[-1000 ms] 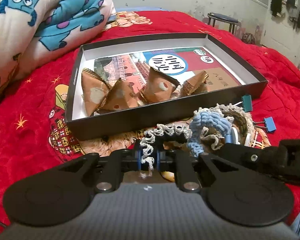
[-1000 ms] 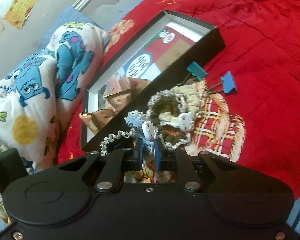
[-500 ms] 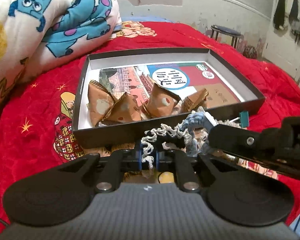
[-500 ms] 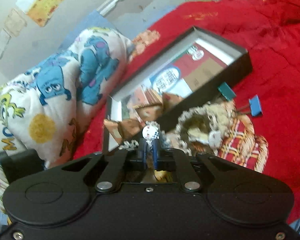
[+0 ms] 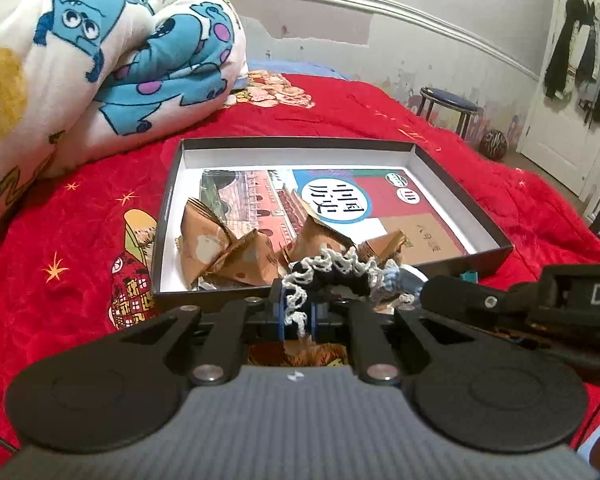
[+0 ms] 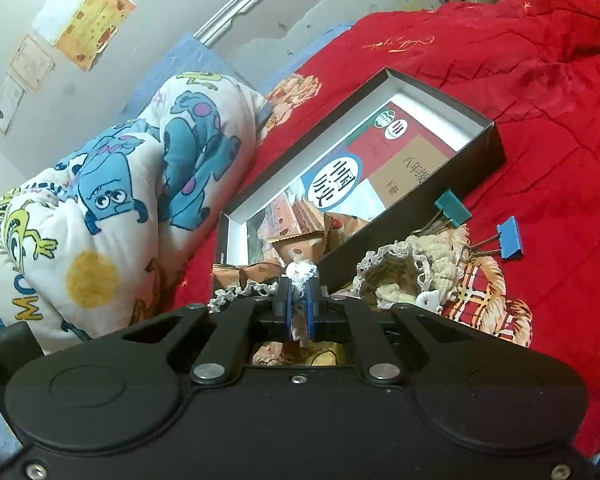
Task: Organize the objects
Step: 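Carry both scrunchies over the box, lower them in and open both grippers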
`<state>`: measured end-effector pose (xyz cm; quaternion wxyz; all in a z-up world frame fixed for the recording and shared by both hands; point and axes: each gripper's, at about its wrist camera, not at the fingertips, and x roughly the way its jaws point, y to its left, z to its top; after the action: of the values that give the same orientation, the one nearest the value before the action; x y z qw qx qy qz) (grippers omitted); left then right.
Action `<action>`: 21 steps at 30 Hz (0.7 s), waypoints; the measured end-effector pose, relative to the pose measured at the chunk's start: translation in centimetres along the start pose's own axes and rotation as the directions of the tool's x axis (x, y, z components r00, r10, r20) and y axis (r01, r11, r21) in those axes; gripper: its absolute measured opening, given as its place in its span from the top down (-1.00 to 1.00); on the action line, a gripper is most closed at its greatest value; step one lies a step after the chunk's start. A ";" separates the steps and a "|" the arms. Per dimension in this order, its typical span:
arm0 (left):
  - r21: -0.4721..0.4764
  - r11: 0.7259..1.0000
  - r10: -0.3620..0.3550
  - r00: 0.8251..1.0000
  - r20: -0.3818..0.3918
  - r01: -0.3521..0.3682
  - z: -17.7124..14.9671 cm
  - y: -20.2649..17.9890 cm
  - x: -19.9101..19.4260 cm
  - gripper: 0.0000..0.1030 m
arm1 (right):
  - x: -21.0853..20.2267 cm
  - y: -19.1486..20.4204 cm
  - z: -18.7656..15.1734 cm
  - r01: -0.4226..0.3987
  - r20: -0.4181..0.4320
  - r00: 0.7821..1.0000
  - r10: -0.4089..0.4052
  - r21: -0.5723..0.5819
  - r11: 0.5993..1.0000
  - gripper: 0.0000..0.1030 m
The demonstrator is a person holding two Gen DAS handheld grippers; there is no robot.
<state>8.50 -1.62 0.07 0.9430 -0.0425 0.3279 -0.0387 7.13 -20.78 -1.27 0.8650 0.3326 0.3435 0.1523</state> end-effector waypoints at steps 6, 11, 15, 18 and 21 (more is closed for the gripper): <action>-0.015 1.000 0.006 1.000 0.020 -0.006 0.4 0.3 -0.1 0.73 | -0.5 0.4 0.8 -0.012 0.034 0.999 0.012 -0.023 1.000 0.84; -0.027 1.000 -0.007 0.999 0.042 0.008 0.7 0.3 -0.4 0.73 | -1.5 0.4 2.5 -0.029 0.081 0.996 0.032 -0.036 0.999 0.84; -0.032 0.999 -0.021 0.998 0.056 0.023 0.8 0.2 -0.6 0.73 | -2.7 0.0 4.5 -0.023 0.138 0.990 0.028 -0.040 0.999 0.84; -0.028 0.999 -0.034 0.996 0.082 0.036 1.1 0.0 -0.6 0.72 | -3.6 0.1 6.2 0.059 0.186 0.982 -0.038 -0.108 0.992 0.84; 0.004 1.000 -0.026 0.994 0.103 0.026 1.8 -0.4 -0.5 0.72 | -4.4 -0.2 7.6 0.117 0.231 0.970 -0.083 -0.139 0.983 0.84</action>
<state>9.22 -1.91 1.82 0.9581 -0.0476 0.2780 -0.0492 9.22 -26.64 4.92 0.9275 0.2632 0.2475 0.0958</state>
